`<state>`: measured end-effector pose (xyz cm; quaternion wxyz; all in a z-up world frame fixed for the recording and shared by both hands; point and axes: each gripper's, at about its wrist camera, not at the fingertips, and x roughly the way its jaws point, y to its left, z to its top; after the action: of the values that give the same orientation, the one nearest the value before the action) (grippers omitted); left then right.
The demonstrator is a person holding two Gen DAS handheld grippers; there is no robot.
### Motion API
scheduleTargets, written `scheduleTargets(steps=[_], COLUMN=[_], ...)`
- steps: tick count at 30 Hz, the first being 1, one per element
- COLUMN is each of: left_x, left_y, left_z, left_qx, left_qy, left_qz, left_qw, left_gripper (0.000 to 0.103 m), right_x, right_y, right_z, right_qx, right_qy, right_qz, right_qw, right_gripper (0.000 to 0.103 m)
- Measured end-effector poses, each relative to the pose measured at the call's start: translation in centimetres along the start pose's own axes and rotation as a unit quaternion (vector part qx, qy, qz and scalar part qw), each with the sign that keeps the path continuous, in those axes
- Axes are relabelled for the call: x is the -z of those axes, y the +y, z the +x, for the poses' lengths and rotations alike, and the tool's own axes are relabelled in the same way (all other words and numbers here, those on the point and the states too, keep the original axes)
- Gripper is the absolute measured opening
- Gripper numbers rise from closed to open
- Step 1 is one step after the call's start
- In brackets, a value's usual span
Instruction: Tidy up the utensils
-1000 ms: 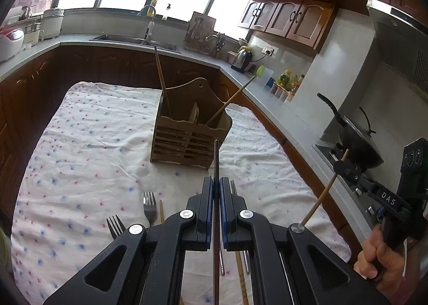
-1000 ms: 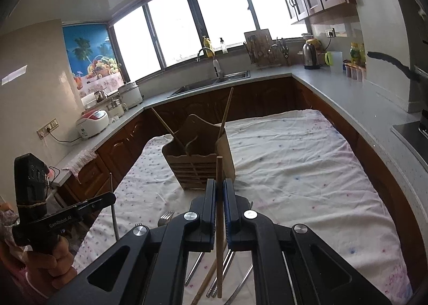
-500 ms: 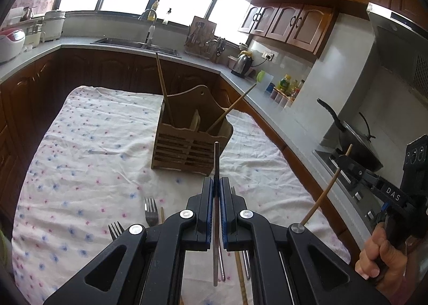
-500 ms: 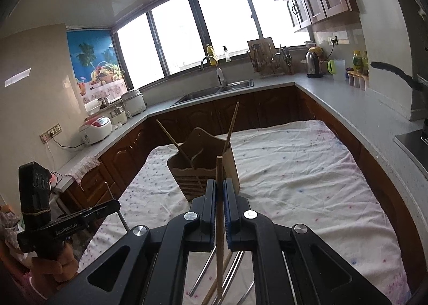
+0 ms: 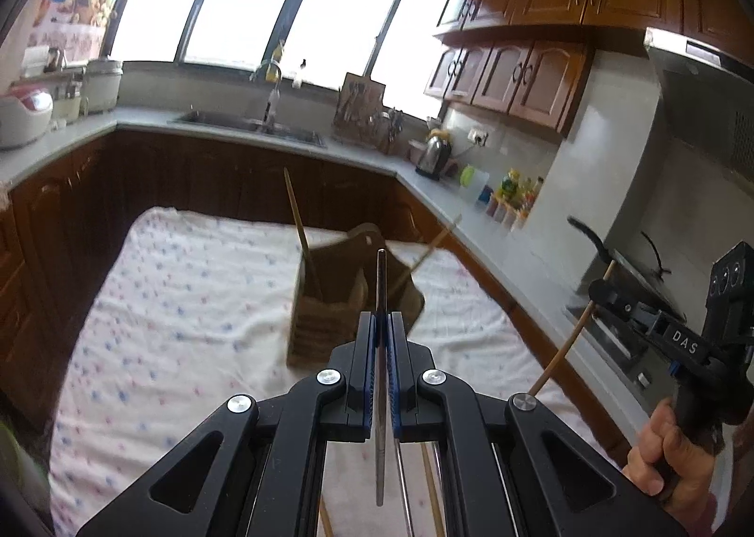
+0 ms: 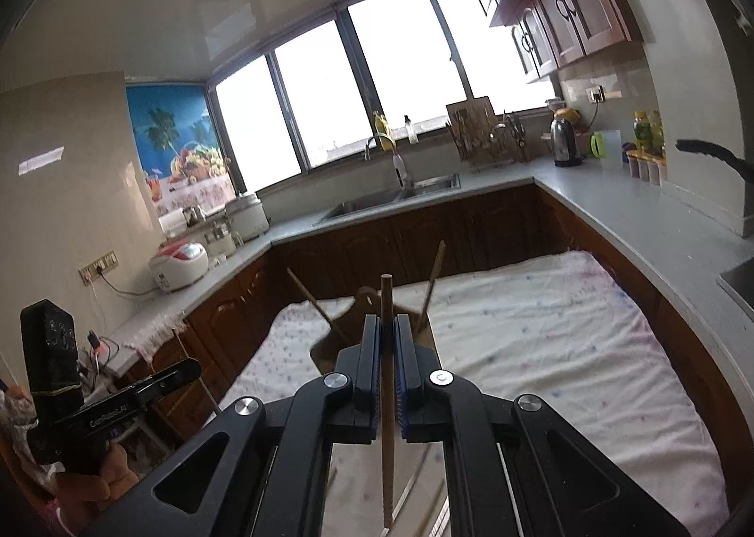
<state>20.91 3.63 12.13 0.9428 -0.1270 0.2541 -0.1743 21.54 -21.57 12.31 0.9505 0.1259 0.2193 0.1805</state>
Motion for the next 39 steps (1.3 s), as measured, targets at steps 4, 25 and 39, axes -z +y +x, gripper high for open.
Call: scheduleTargets(steps=[4,25,39], left_x=[-1.8,-7.0,-0.9], left_y=[0.5,4.1,4.4], left_z=[0.6,10.5,19.5], left_qx=[-0.007,-0.057,-0.079], left_qy=[-0.027,-0.134,-0.104], left_qz=[0.003,-0.014,-0.028], left_qw=[0.9996,0.9892,0.9910], left_gripper=[0.002,0.002,0.003], right_x=[-2.1,-7.2,-0.7], right_y=[0.3,-0.3,-2.7], right_z=[1.5,11.3,15.7], right_qx=[-0.006,0.010,0.035], right_qy=[-0.026,-0.096,-0.057], right_qz=[0.004,-0.006,0.009], right_qw=[1.000,0.995,0.998], right_gripper=[0.006,0.006,0.006])
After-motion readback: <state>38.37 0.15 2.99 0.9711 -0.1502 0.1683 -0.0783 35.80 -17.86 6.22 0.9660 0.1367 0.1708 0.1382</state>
